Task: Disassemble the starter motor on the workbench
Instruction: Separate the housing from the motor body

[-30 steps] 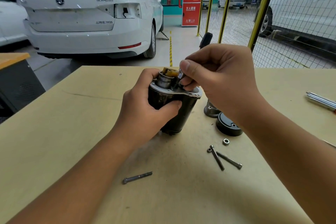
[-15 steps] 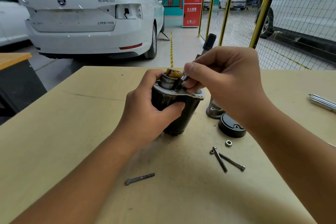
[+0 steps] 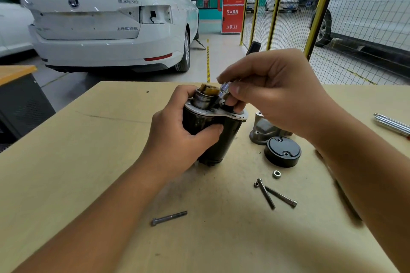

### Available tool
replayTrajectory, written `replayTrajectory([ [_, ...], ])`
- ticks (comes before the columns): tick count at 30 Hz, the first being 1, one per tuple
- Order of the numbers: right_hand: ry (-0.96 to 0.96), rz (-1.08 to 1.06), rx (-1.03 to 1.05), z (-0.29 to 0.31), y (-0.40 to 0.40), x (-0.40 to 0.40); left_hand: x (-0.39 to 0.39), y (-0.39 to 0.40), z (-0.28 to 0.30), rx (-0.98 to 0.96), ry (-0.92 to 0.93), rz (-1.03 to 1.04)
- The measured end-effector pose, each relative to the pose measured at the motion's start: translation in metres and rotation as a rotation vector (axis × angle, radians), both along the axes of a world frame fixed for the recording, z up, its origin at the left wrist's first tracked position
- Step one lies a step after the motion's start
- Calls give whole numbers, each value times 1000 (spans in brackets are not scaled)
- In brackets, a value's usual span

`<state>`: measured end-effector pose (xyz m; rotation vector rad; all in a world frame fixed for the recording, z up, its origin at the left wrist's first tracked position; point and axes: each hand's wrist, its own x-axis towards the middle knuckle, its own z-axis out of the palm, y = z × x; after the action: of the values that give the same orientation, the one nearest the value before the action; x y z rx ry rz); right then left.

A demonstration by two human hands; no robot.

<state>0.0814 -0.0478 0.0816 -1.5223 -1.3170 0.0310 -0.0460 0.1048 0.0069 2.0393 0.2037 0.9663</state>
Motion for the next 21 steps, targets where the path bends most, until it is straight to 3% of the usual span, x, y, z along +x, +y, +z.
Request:
replayTrajectory([
  [10,56,-114,87,-4,7,-10,0,0,1,3,-4,2],
  [21,-54,-90,73,-3,4,-5,1,0,0,3,-5,5],
])
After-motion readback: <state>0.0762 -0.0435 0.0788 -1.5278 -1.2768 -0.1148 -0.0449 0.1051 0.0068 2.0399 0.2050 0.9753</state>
